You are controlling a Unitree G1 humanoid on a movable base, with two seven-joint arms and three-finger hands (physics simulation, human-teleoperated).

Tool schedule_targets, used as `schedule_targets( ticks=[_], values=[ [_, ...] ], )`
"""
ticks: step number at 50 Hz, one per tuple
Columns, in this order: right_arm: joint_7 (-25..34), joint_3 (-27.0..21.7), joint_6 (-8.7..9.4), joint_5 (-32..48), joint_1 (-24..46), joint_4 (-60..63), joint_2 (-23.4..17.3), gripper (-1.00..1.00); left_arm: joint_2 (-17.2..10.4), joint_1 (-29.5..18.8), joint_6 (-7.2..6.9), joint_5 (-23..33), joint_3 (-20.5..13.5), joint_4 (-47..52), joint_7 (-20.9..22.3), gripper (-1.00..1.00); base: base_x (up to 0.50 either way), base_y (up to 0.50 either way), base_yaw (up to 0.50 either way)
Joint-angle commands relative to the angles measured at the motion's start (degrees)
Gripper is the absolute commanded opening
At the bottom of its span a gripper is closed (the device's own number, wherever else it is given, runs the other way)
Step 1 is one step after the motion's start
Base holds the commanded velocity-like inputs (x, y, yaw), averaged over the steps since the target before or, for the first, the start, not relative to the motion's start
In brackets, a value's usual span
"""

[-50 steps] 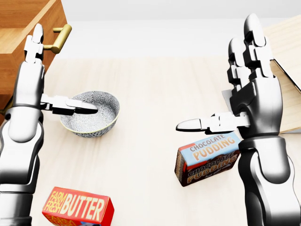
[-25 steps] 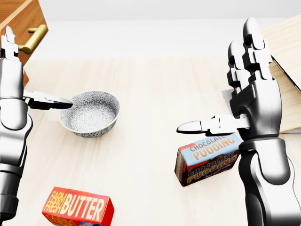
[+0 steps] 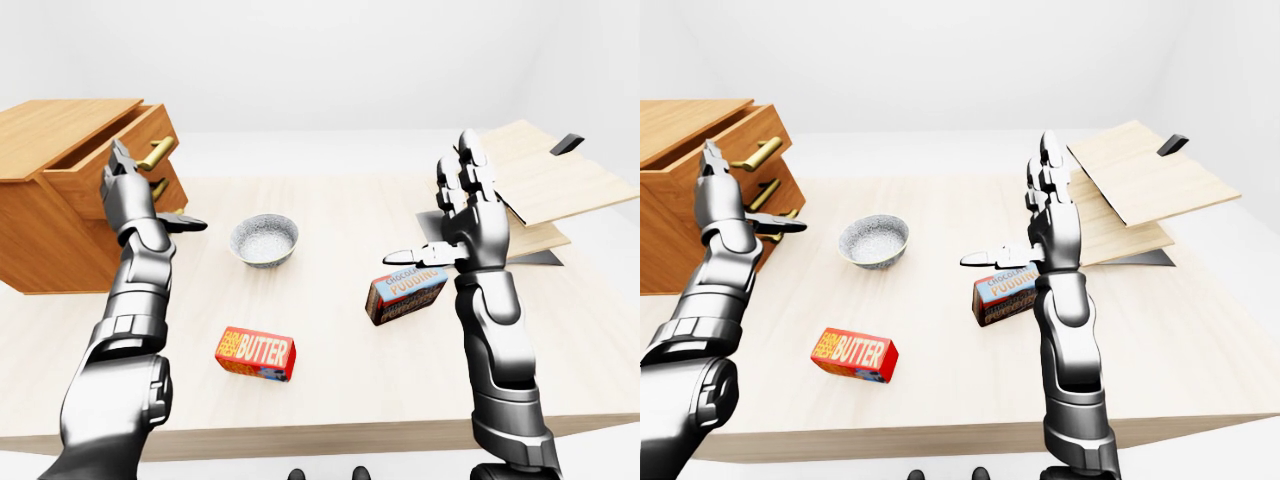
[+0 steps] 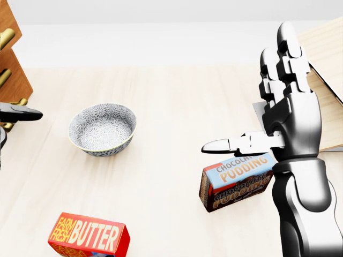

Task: Close the top drawer of the cabinet.

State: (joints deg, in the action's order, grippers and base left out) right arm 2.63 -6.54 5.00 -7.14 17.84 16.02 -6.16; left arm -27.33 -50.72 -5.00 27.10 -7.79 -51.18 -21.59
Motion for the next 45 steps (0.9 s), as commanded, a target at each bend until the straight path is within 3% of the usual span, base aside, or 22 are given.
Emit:
schedule_targets(
  ticks=[1,11,23,45],
  values=[
    [-0.02,0.05,0.0,0.21,0.07,-0.55,0.07,1.0,-4.96,-3.66,0.0,1.03,-1.25,-10.05,-5.69,1.0,0.0,0.0,0.0],
    [0.12,-0.05,0.0,0.19,0.08,-0.9,-0.06,1.0,-7.96,-6.1,0.0,0.59,-1.47,-14.08,-8.26,1.0,0.0,0.0,0.0],
    [0.38,-0.08,0.0,0.31,-0.46,-0.61,-0.1,1.0,-10.24,-6.11,0.0,0.05,-1.74,-15.79,-8.41,1.0,0.0,0.0,0.0],
    [0.32,-0.11,0.0,0.41,-0.48,-0.51,0.02,1.0,-10.09,-6.01,0.0,2.19,-0.66,-16.7,-8.41,1.0,0.0,0.0,0.0]
  ],
)
